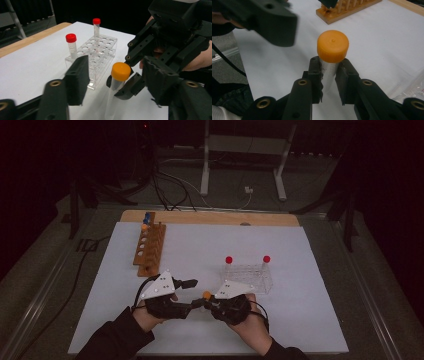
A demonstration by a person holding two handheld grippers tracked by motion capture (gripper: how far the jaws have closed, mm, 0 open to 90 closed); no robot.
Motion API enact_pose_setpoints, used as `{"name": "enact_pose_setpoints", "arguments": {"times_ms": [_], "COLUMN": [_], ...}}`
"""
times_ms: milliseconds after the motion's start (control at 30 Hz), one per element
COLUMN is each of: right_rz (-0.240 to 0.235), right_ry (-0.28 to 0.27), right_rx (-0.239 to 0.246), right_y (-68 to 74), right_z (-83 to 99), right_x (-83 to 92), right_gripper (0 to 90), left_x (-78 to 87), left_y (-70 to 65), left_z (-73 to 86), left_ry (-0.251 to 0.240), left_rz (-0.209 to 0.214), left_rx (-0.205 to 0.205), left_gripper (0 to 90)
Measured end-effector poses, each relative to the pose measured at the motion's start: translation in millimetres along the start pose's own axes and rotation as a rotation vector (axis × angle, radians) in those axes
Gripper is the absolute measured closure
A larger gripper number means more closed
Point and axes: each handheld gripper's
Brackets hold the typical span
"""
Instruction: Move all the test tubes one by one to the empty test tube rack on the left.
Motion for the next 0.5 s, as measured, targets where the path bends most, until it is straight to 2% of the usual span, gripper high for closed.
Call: {"name": "enact_pose_setpoints", "arguments": {"times_ms": [200, 500], "right_rz": [-0.002, -0.002], "right_ry": [-0.001, -0.001], "right_rx": [-0.001, -0.002], "right_y": [-0.8, -1.5], "right_z": [-0.3, -0.8], "right_x": [-0.3, 0.3], "right_gripper": [74.6, 74.7], "left_x": [-8.0, -18.0], "left_y": [1.5, 2.0], "left_z": [0.6, 1.1], "left_ry": [0.014, 0.044], "left_rz": [0.008, 0.023], "left_rx": [-0.007, -0.026], "left_gripper": [54.3, 65.7]}}
Point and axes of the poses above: each handheld gripper's, and its own axes: x roughly backward along the jaws, z roughly out of its underside, y roughly to its left, and after that the axes turned 12 degrees about z, right-handed
